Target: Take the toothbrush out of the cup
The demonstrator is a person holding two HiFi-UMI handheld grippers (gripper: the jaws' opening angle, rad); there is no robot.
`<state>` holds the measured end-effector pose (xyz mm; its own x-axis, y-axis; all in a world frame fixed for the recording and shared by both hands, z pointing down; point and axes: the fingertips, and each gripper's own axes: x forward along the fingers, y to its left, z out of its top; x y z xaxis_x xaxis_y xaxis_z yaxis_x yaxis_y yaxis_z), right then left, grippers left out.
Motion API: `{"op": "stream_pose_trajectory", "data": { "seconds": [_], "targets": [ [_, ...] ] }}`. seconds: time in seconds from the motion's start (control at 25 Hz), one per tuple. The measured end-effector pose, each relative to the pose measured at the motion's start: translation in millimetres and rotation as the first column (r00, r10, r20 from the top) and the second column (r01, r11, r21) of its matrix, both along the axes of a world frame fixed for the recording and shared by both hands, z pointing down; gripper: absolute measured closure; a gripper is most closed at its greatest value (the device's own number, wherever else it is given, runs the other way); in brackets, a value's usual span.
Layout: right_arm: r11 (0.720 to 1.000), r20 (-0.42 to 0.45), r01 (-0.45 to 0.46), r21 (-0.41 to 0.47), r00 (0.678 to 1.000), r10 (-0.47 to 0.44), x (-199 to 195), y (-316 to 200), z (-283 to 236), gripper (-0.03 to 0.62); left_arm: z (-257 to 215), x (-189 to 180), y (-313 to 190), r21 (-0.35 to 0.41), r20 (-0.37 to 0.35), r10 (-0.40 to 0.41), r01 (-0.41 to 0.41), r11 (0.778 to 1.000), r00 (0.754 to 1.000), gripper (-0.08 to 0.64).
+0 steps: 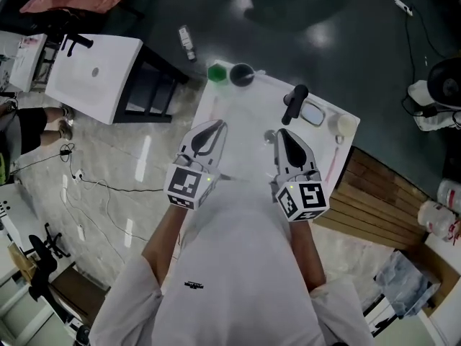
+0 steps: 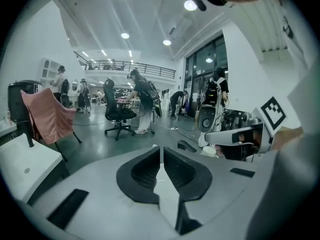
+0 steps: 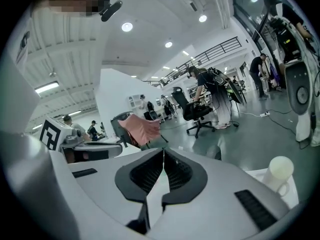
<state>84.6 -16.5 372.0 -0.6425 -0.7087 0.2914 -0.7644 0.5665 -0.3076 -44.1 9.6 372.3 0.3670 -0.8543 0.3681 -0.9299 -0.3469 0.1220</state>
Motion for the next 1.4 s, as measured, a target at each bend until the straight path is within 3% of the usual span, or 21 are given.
{"op": "stream_pose_trajectory", "data": {
  "seconds": [0.28,0.4,0.6,1.0,1.16,1.4],
  "targets": [
    [1.000,-0.025,-0.027,0.009,0.999,0.028,-7.1,-25.6,1.8,0.588,9.7,5.2,-50.4,-0.022,0.017,0.083,-0.083,0.996,0.996,0.555],
    [0.999,-0.035,-0.037,0.008,0.999,0.037,-10.4,-34.5,4.4,0.588,18.3,7.7,-73.2,-0.046,0.017,0.116,-0.116,0.992,0.993,0.505],
    [0.998,-0.042,-0.068,-0.010,0.997,0.068,-12.1,-53.7,16.0,0.588,36.0,13.4,-107.3,-0.087,0.044,0.169,-0.165,0.982,0.985,0.500],
    [0.992,-0.051,-0.123,-0.013,0.991,0.122,-4.7,-76.4,32.0,0.588,87.2,29.5,-141.5,-0.200,0.138,0.292,-0.262,0.944,0.946,0.479],
    [0.990,-0.053,-0.134,-0.031,0.990,0.132,-2.9,-78.9,40.1,0.588,107.9,33.5,-147.2,-0.256,0.182,0.346,-0.295,0.921,0.921,0.474],
    [0.989,-0.050,-0.143,-0.041,0.989,0.141,-0.8,-80.1,43.8,0.588,120.8,39.3,-159.1,-0.277,0.228,0.371,-0.305,0.911,0.900,0.474]
  ]
}}
